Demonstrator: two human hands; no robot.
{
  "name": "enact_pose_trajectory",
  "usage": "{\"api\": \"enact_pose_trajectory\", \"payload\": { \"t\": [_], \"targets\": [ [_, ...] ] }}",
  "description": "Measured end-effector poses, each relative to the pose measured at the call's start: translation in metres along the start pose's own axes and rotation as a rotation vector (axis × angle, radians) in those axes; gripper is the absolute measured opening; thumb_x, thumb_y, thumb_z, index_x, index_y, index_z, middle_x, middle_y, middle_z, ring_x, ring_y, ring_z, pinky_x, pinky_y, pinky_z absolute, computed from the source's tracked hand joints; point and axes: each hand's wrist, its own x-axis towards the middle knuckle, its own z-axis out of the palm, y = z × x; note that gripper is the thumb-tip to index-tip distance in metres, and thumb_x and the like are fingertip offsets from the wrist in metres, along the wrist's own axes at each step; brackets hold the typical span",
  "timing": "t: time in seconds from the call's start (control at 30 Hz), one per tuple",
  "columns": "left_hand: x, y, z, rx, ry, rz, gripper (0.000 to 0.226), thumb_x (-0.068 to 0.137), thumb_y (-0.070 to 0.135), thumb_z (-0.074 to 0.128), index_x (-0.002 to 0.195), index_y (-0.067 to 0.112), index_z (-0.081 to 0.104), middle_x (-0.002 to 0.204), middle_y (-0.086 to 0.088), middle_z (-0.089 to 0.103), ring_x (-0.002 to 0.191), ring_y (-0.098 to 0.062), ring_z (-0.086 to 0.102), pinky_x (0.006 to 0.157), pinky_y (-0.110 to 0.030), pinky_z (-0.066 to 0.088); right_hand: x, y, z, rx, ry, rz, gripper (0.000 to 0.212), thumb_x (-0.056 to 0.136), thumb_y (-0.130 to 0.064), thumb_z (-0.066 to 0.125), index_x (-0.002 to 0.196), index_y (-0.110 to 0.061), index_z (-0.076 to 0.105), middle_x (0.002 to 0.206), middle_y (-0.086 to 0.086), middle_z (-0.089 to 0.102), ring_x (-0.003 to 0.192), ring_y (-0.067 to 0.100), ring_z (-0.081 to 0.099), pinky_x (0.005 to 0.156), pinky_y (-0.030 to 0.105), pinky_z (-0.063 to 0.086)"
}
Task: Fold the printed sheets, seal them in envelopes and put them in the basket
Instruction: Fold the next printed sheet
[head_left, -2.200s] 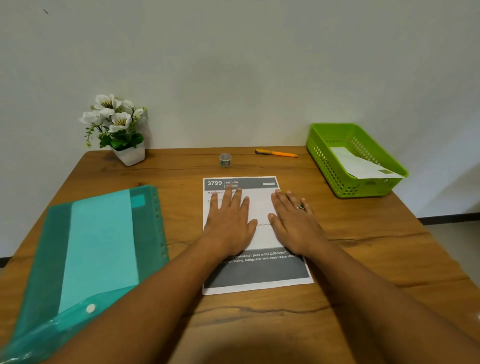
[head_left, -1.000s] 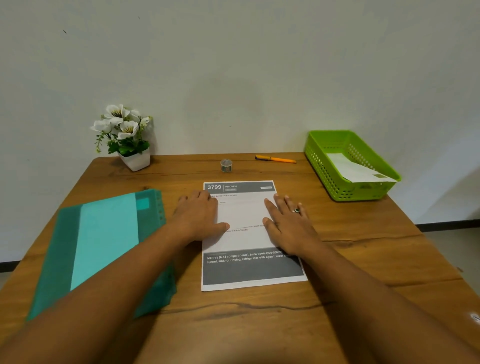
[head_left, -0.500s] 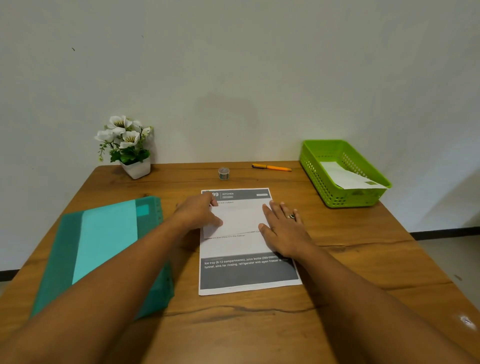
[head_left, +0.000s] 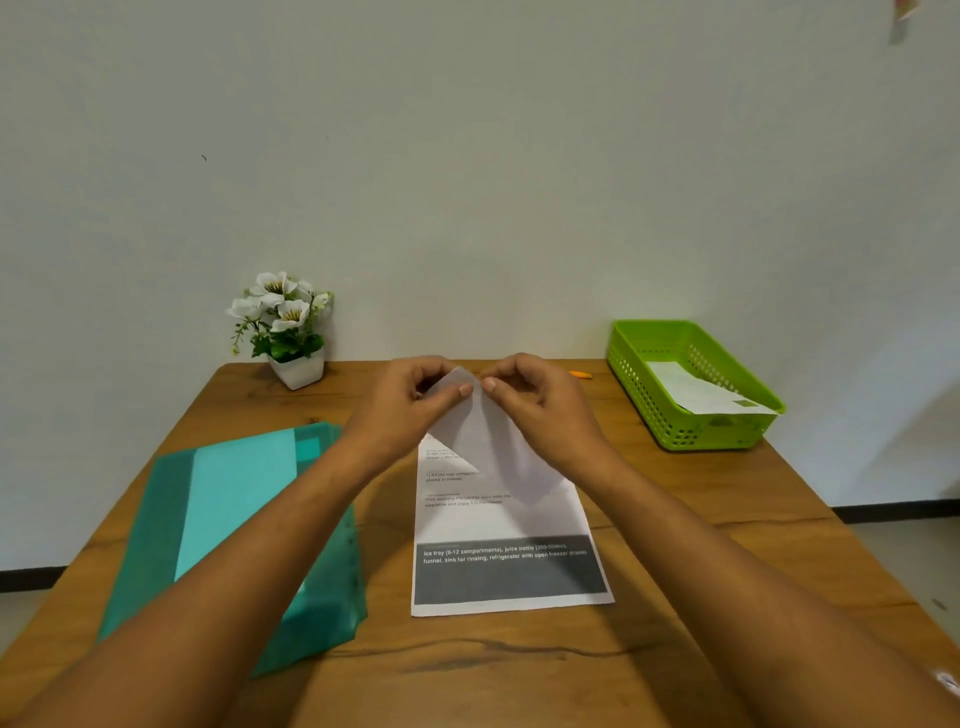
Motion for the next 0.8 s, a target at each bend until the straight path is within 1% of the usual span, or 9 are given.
{"api": "enact_pose_trajectory", "payload": {
  "t": [0.1, 0.2, 0.33, 0.4, 0.47, 0.57, 0.67, 0.73, 0.8],
  "targets": [
    [0.005, 0.018, -0.013, -0.007, 0.037, 0.09, 0.011, 0.097, 0.034, 0.069, 0.098, 0.025, 0.075, 0.093, 0.007, 0.074, 0.089, -0.014, 0.069, 0.072, -0.039, 0.057, 0.006, -0.02, 0.002, 0.118, 0.046, -0.047, 0.006, 0.097, -0.015, 0.071, 0.096, -0.012, 0.076, 0.09, -0.002, 0.076, 0.086, 0.014, 0.071, 0.076, 0.03, 0.057],
    [0.008, 0.031, -0.022, -0.05, 0.078, 0.134, 0.006, 0.097, 0.024, 0.07, 0.101, 0.022, 0.075, 0.098, 0.007, 0.074, 0.092, -0.014, 0.068, 0.076, -0.039, 0.058, 0.008, -0.033, 0.001, 0.161, 0.056, -0.051, 0.007, 0.097, -0.017, 0.072, 0.097, -0.013, 0.077, 0.091, -0.003, 0.076, 0.087, 0.014, 0.071, 0.079, 0.034, 0.058],
    [0.01, 0.046, -0.025, -0.058, 0.134, 0.176, 0.01, 0.097, 0.026, 0.071, 0.099, 0.021, 0.079, 0.097, 0.008, 0.076, 0.094, -0.014, 0.071, 0.079, -0.034, 0.059, 0.009, -0.045, 0.002, 0.165, 0.058, -0.089, 0.009, 0.099, -0.022, 0.07, 0.098, -0.016, 0.076, 0.094, -0.003, 0.076, 0.09, 0.017, 0.072, 0.081, 0.043, 0.059],
    [0.012, 0.051, -0.028, -0.042, 0.172, 0.183, 0.013, 0.097, 0.029, 0.071, 0.098, 0.021, 0.081, 0.094, 0.009, 0.077, 0.092, -0.012, 0.071, 0.078, -0.029, 0.058, 0.01, -0.049, 0.002, 0.172, 0.052, -0.102, 0.009, 0.1, -0.022, 0.069, 0.099, -0.016, 0.075, 0.095, -0.003, 0.075, 0.091, 0.017, 0.071, 0.081, 0.042, 0.059],
    [0.013, 0.055, -0.031, -0.027, 0.179, 0.186, 0.014, 0.096, 0.029, 0.071, 0.095, 0.02, 0.081, 0.091, 0.01, 0.077, 0.088, -0.007, 0.071, 0.074, -0.022, 0.055, 0.01, -0.05, -0.001, 0.179, 0.04, -0.114, 0.008, 0.099, -0.02, 0.069, 0.099, -0.015, 0.075, 0.094, -0.003, 0.076, 0.09, 0.017, 0.071, 0.081, 0.04, 0.058],
    [0.013, 0.059, -0.037, -0.009, 0.189, 0.183, 0.015, 0.095, 0.032, 0.072, 0.094, 0.019, 0.082, 0.09, 0.012, 0.077, 0.085, -0.002, 0.069, 0.069, -0.013, 0.05, 0.01, -0.046, -0.005, 0.152, -0.001, -0.114, 0.008, 0.099, -0.018, 0.069, 0.095, -0.014, 0.075, 0.091, -0.002, 0.076, 0.085, 0.017, 0.071, 0.076, 0.036, 0.057],
    [0.014, 0.062, -0.043, -0.024, 0.199, 0.183, 0.017, 0.094, 0.033, 0.073, 0.095, 0.019, 0.082, 0.091, 0.011, 0.077, 0.086, -0.003, 0.069, 0.07, -0.012, 0.05, 0.008, -0.038, -0.01, 0.128, -0.037, -0.102, 0.009, 0.099, -0.018, 0.069, 0.091, -0.017, 0.074, 0.088, -0.004, 0.075, 0.081, 0.012, 0.069, 0.072, 0.028, 0.054],
    [0.014, 0.062, -0.047, -0.057, 0.224, 0.172, 0.017, 0.093, 0.033, 0.074, 0.095, 0.019, 0.082, 0.092, 0.009, 0.078, 0.087, -0.003, 0.069, 0.072, -0.014, 0.05, 0.006, -0.031, -0.012, 0.141, -0.051, -0.077, 0.011, 0.098, -0.017, 0.069, 0.089, -0.02, 0.074, 0.087, -0.005, 0.075, 0.081, 0.011, 0.068, 0.072, 0.027, 0.053],
    [0.014, 0.063, -0.052, -0.088, 0.251, 0.166, 0.016, 0.093, 0.033, 0.074, 0.095, 0.019, 0.082, 0.091, 0.009, 0.078, 0.086, -0.003, 0.069, 0.072, -0.016, 0.05, 0.003, -0.022, -0.015, 0.163, -0.065, -0.045, 0.012, 0.098, -0.014, 0.069, 0.089, -0.019, 0.074, 0.085, -0.003, 0.075, 0.081, 0.01, 0.066, 0.073, 0.028, 0.052]
  ]
}}
